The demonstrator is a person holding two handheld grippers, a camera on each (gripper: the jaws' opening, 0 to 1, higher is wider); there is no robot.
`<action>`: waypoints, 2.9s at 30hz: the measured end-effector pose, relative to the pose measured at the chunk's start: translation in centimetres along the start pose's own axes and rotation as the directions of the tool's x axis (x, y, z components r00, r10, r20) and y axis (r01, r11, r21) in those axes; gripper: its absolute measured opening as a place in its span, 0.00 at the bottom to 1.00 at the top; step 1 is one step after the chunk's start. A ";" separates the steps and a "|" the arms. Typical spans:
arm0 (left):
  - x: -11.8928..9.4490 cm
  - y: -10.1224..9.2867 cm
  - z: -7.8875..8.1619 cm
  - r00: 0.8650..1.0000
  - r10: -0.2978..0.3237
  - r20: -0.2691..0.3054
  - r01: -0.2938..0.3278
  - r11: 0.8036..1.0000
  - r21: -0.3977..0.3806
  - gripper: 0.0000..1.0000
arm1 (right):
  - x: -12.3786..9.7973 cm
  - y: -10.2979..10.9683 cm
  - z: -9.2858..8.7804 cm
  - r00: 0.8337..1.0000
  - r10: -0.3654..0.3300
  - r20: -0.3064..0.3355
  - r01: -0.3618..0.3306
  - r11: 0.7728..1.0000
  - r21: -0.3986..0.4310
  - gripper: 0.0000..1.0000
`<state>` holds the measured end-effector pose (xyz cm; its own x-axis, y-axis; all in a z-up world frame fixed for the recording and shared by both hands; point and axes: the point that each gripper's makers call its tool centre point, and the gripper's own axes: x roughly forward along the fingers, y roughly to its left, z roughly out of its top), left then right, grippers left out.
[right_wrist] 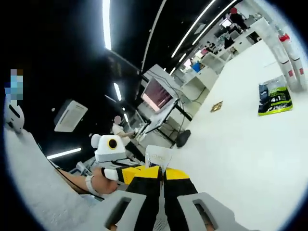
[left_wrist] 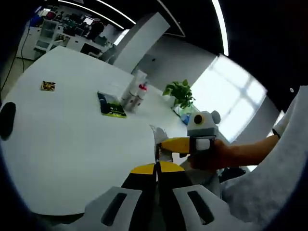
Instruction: Arrange the skincare products in the storage area until every visible bottle or jar stands upright without overlapping.
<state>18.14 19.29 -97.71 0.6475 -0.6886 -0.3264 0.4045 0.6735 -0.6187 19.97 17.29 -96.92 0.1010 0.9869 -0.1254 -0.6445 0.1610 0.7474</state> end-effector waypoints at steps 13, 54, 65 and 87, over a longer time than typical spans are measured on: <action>-0.6 0.3 1.4 0.998 -0.005 0.060 0.009 0.998 -0.064 0.00 | 0.1 -0.5 -0.7 1.000 -0.013 -0.008 0.014 0.996 0.086 0.05; 2.0 4.4 -6.7 0.905 0.354 -0.236 -0.152 0.787 0.598 0.06 | 1.5 -2.4 7.9 0.995 -0.083 0.049 0.079 0.994 0.082 0.00; 1.6 6.0 -6.0 0.878 0.434 -0.201 -0.218 0.738 0.639 0.00 | 4.5 -4.7 12.5 0.988 -0.142 0.065 0.136 0.987 0.082 0.00; 1.3 6.2 -5.5 0.881 0.443 -0.168 -0.244 0.728 0.641 0.00 | 8.4 -11.2 16.0 0.949 -0.316 0.003 0.314 0.945 0.089 0.00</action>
<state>18.00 21.12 -105.91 0.6412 -0.3532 -0.6812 0.5502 0.8305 0.0873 40.19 23.84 -95.87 0.3017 0.8856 -0.3531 -0.5101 0.4628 0.7250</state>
